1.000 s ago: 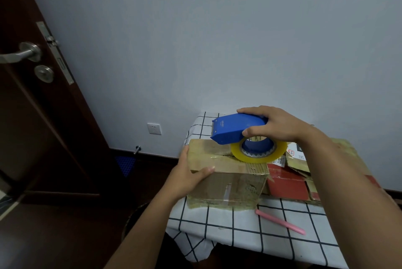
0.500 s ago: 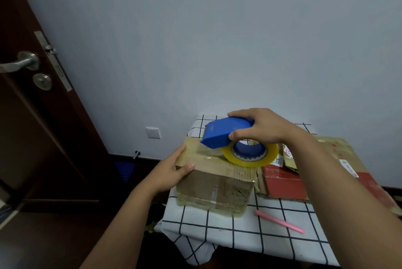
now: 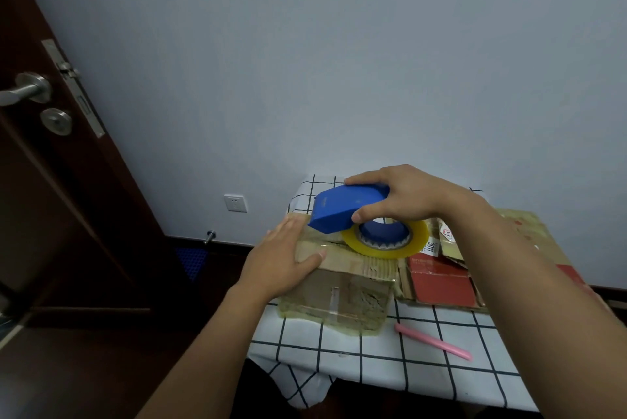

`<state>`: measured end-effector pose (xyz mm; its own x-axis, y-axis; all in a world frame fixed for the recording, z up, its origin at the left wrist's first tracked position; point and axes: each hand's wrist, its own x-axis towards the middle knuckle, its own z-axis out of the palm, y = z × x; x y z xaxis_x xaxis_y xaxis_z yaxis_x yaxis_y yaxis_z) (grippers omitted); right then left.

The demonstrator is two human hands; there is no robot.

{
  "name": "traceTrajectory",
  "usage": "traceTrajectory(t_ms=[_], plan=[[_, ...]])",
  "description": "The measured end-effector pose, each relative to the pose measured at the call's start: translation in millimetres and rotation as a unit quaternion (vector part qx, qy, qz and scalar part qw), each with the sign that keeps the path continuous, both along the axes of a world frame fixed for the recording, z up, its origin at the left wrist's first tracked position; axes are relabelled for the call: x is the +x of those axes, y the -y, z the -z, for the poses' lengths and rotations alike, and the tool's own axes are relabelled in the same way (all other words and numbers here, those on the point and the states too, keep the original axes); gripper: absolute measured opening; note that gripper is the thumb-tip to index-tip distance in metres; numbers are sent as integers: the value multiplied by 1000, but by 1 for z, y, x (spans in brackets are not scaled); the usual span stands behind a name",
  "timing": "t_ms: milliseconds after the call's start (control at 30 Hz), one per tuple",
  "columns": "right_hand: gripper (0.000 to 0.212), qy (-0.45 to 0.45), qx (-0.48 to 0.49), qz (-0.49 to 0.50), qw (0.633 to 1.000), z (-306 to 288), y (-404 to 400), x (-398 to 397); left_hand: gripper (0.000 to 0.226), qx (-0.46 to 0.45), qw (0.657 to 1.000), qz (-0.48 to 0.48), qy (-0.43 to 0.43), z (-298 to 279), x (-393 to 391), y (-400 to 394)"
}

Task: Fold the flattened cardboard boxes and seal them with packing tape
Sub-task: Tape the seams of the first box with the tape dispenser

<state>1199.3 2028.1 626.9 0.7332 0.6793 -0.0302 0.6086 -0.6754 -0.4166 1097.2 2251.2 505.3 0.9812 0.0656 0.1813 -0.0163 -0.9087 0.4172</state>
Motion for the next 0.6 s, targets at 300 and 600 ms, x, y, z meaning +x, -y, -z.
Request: traceTrajectory(t_ms=[300, 600], plan=[[66, -10, -44, 9, 999, -11, 15, -9, 75, 38, 999, 3, -35, 6, 8, 3], [59, 31, -160, 32, 986, -23, -5, -16, 76, 108, 994, 20, -9, 9, 10, 4]])
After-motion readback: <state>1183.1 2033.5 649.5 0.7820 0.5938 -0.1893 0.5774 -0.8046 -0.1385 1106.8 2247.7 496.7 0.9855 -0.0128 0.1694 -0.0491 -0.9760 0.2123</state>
